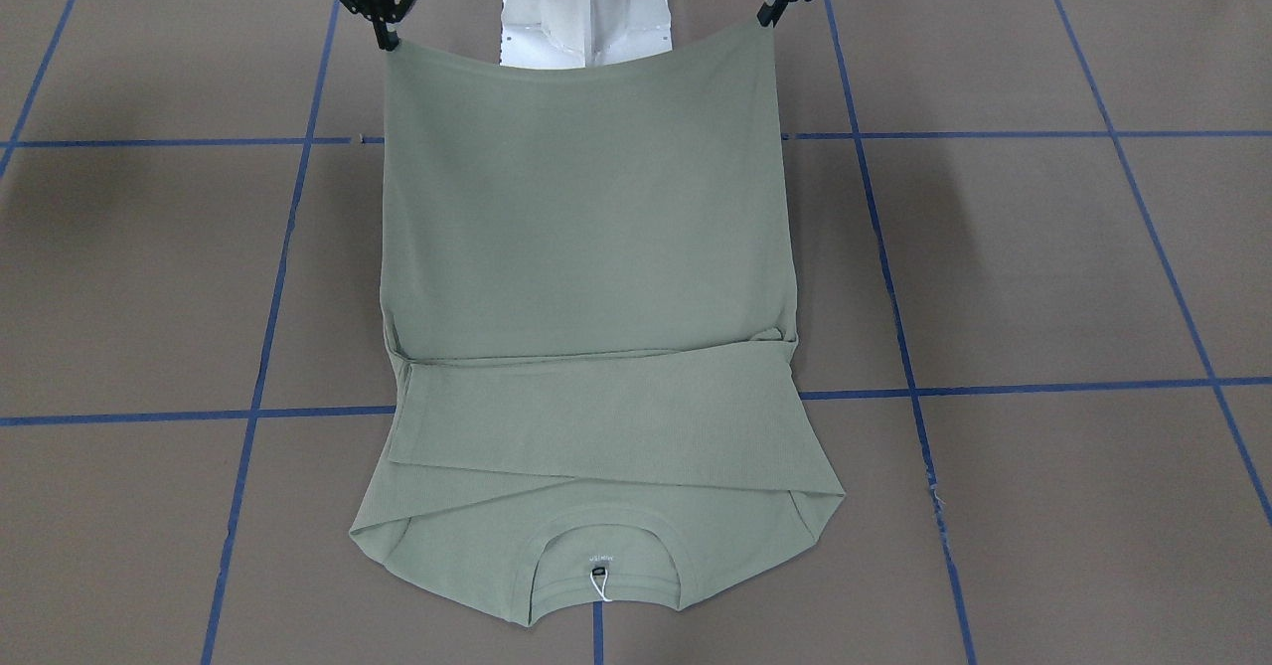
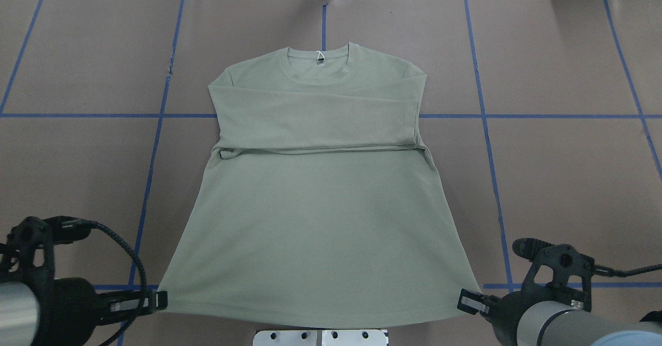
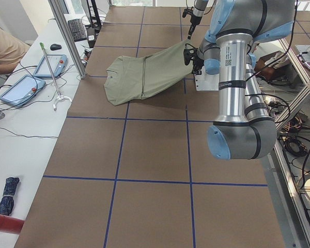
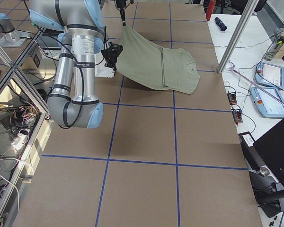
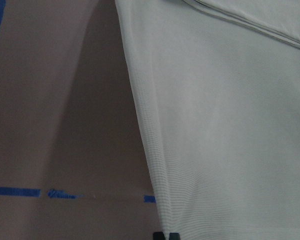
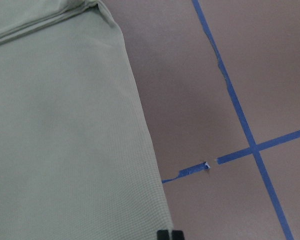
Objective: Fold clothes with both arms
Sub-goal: 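Lift the hem with both grippers and fold it toward the collar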
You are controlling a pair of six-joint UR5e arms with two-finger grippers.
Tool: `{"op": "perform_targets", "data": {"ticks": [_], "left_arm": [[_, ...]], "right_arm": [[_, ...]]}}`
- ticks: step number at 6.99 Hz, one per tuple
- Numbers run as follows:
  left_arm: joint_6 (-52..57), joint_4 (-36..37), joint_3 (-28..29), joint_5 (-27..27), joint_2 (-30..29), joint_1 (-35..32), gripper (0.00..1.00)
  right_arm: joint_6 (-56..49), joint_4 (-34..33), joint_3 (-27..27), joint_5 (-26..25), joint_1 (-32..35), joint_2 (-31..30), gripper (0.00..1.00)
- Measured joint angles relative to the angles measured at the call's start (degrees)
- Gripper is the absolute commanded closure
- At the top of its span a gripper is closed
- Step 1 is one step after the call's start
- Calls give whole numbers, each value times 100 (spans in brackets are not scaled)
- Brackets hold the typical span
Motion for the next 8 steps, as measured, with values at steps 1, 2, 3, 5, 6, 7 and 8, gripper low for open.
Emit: {"op": "perform_targets", "data": {"ticks": [1, 2, 3, 5, 6, 7, 8], "left_arm": [[324, 450, -152, -430, -309, -254, 100], [769, 642, 105, -612, -731, -488, 100], [1187, 709, 660, -678, -1244, -788, 100], [2193, 724, 1908, -757, -2138, -1830, 100], [2717, 718, 2405, -848, -2430, -2421, 100], [3152, 706, 2884, -988, -2703, -2973, 100], [3390, 671, 3311, -1047, -2936, -3324, 100]], "right_arm": [[-344, -720, 185, 319, 296, 558, 100], [-811, -1131, 127, 454, 577, 1015, 100], [-1321, -1282, -103, 514, 927, 1327, 100], [-2343, -1138, -959, 779, 1916, 1853, 100], [-2684, -711, -1641, 996, 2451, 2051, 100], [-3044, -60, -2388, 1219, 2999, 2174, 100], [-3269, 514, -3053, 1369, 3418, 2301, 100]]}}
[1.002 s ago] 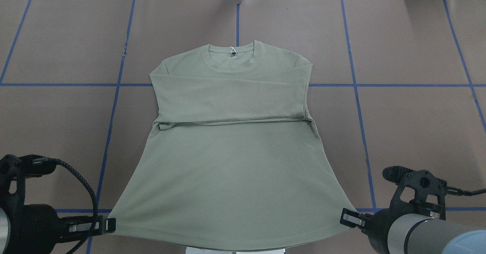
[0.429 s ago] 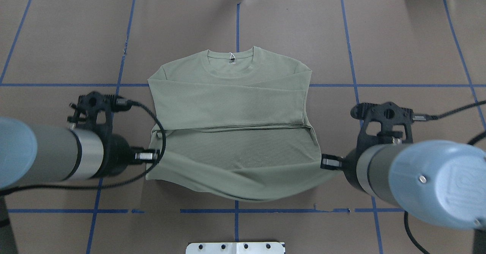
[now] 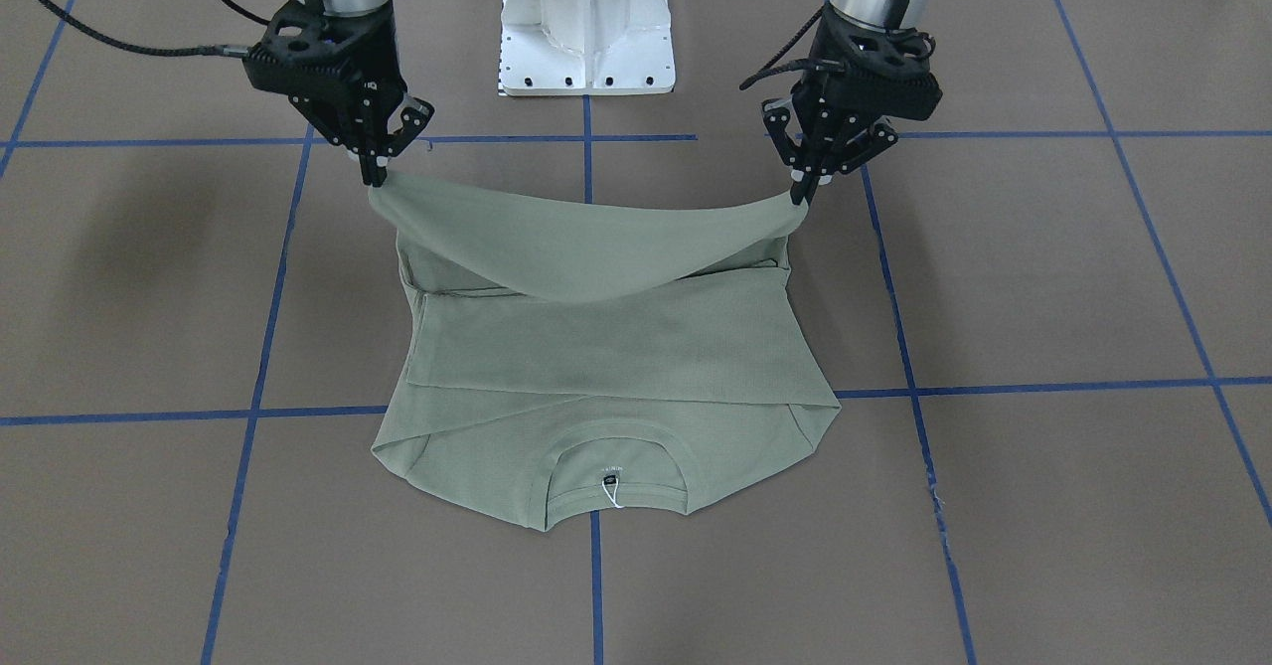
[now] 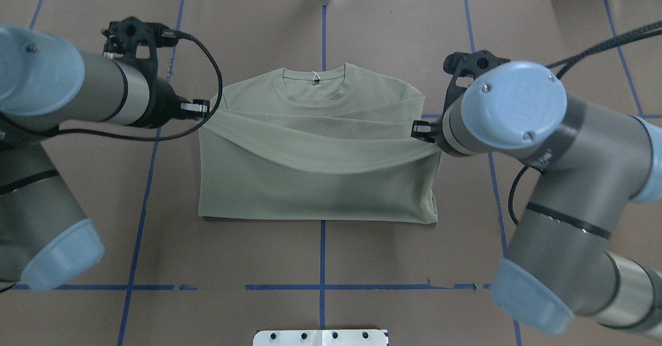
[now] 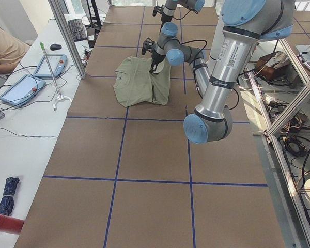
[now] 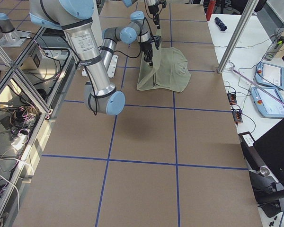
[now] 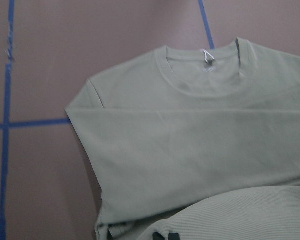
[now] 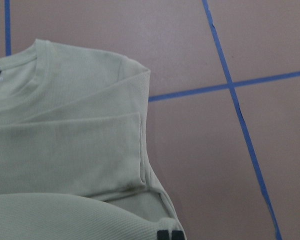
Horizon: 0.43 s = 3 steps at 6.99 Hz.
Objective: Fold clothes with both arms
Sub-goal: 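Lift the hem with both grippers and fold it toward the collar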
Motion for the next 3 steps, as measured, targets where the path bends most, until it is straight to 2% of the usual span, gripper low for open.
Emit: {"op": "perform_targets", "data": {"ticks": [1, 3], "left_arm": [[94, -135, 411, -3, -165, -166, 100], [126, -895, 1466, 92, -437, -262, 100]], "right_arm": [[-118, 415, -645, 64, 276, 238, 100], [-362, 894, -1823, 110, 603, 812, 100]]}}
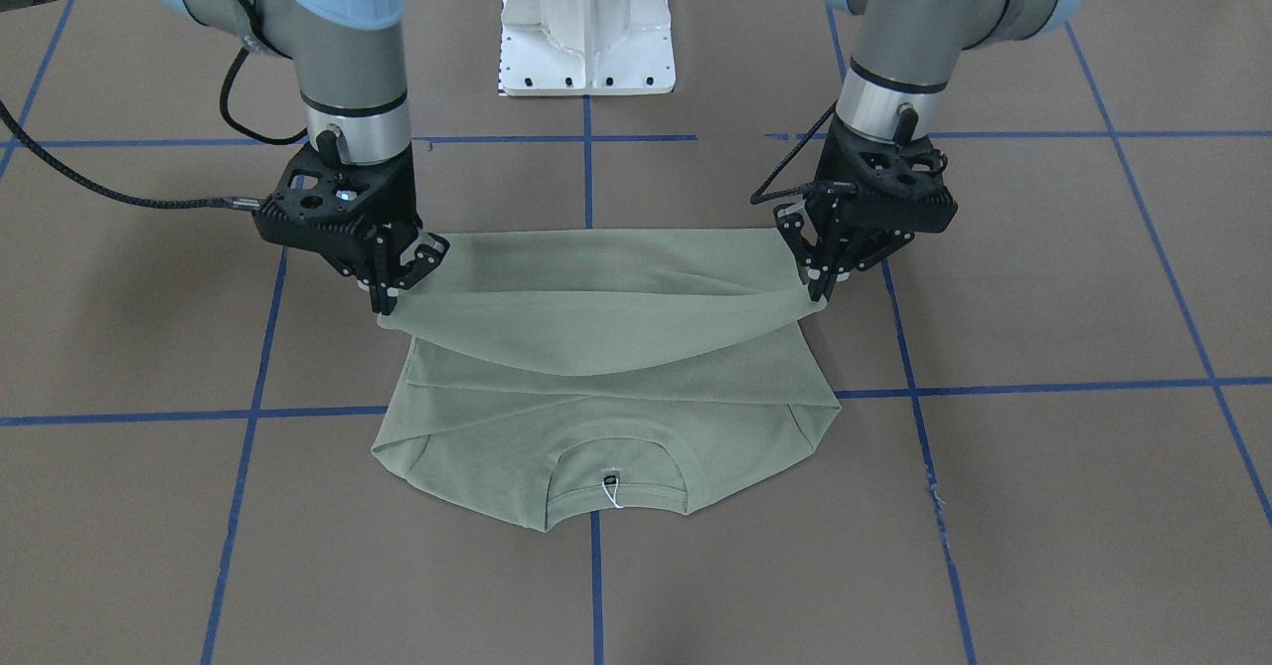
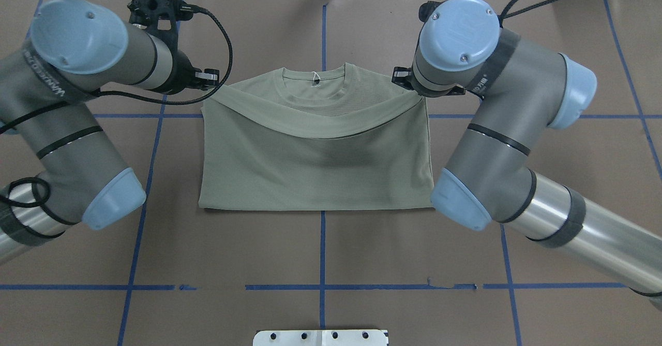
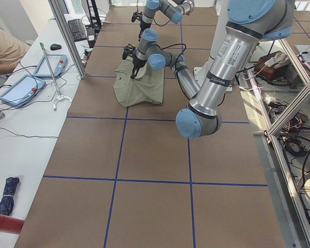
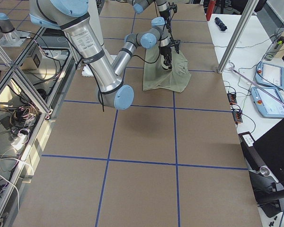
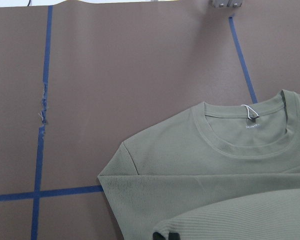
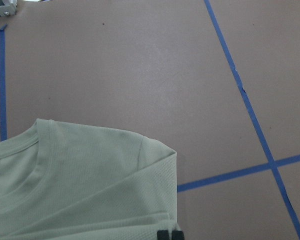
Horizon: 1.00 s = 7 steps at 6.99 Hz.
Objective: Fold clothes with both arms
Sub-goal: 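Lay the hem down near the collar and open both grippers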
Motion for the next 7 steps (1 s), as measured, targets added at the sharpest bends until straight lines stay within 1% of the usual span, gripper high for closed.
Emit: {"op": "perform_targets", "data": {"ticks": [2, 3, 4, 6, 7], "left_arm": [[9, -859, 1339, 288, -410, -22, 100], [15, -1206, 1825, 393, -518, -28, 100], [38, -1432, 2112, 471, -559, -44, 100], [239, -1573, 2276, 530, -590, -196, 100], [295, -1586, 2306, 532, -599, -239, 75]], "right_arm": [[-216, 775, -1204, 106, 236, 332, 100], [-336, 1157, -1674, 161, 335, 399, 100], [-456, 1415, -1969, 222, 433, 423, 100], [-635, 1563, -2185, 329, 549, 437, 100], [-664, 1581, -2241, 347, 549, 441, 37]]}}
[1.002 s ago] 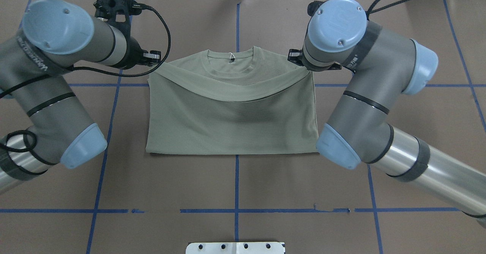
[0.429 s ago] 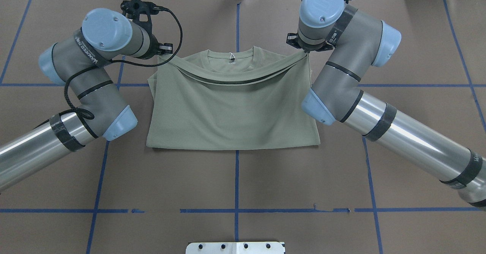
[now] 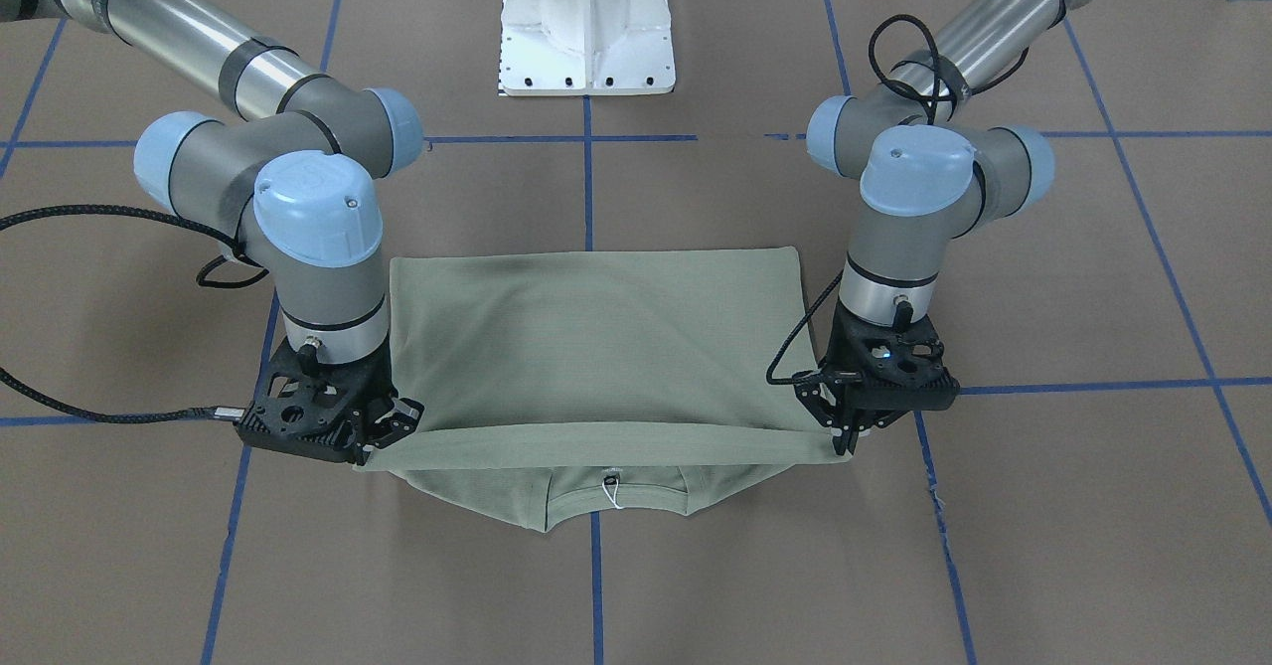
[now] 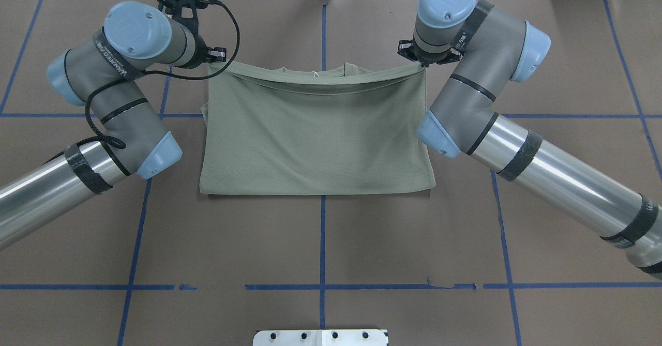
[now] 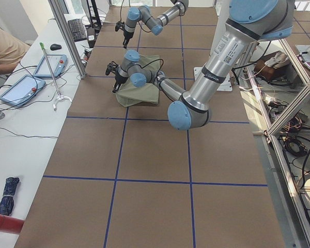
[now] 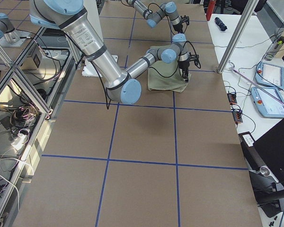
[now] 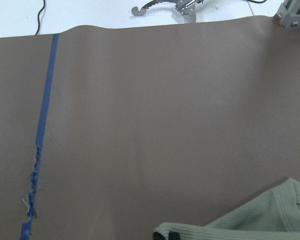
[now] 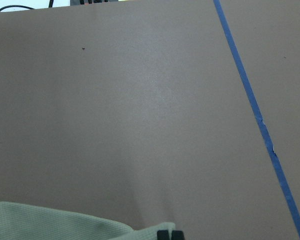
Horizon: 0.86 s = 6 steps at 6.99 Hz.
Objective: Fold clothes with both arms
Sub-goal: 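Lay the hem down near the collar and open both grippers, then lower the left gripper to the folded shirt's side edge while the right gripper rises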
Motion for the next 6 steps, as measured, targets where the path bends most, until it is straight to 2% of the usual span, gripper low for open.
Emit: {"op": "perform_targets", "data": {"ticks": [1, 4, 6], "left_arm": [[23, -6, 37, -5, -6, -2, 1], [284, -310, 66, -48, 110, 118, 0], [317, -531, -339, -330, 459, 164, 0]], "right_arm": [[-13, 58, -70, 3, -23, 0, 0], [-74, 650, -317, -2, -139, -42, 0], [-535, 725, -193, 470, 67, -104, 0]]}}
